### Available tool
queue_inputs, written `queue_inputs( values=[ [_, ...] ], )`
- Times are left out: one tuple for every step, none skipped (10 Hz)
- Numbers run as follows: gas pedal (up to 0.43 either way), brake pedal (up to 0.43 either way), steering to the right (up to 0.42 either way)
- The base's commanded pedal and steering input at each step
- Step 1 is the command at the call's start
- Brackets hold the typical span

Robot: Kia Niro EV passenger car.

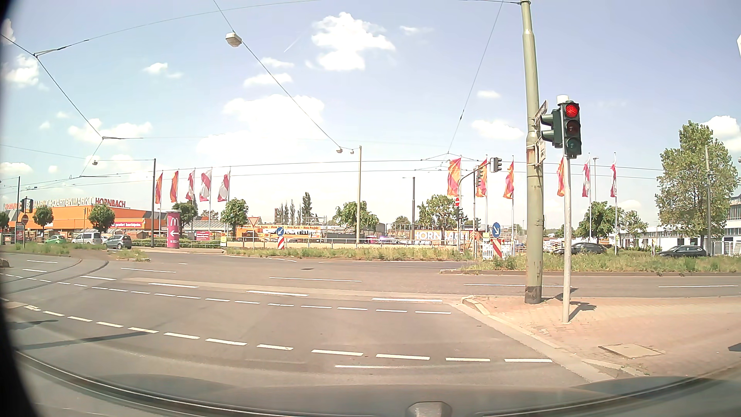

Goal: Follow the waypoints while adhering to traffic rules and regulations

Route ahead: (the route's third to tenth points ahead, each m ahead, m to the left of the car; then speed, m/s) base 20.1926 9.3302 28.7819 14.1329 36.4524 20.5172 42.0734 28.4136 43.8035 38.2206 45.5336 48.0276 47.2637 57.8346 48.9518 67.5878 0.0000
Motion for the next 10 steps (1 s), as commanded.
queue_inputs(
  values=[
    [0.000, 0.348, -0.048],
    [0.000, 0.348, -0.048],
    [0.000, 0.348, -0.049],
    [0.000, 0.348, -0.048],
    [0.000, 0.348, -0.049],
    [0.000, 0.348, -0.048],
    [0.000, 0.348, -0.048],
    [0.000, 0.348, -0.048],
    [0.000, 0.348, -0.049],
    [0.000, 0.348, -0.049]
  ],
)
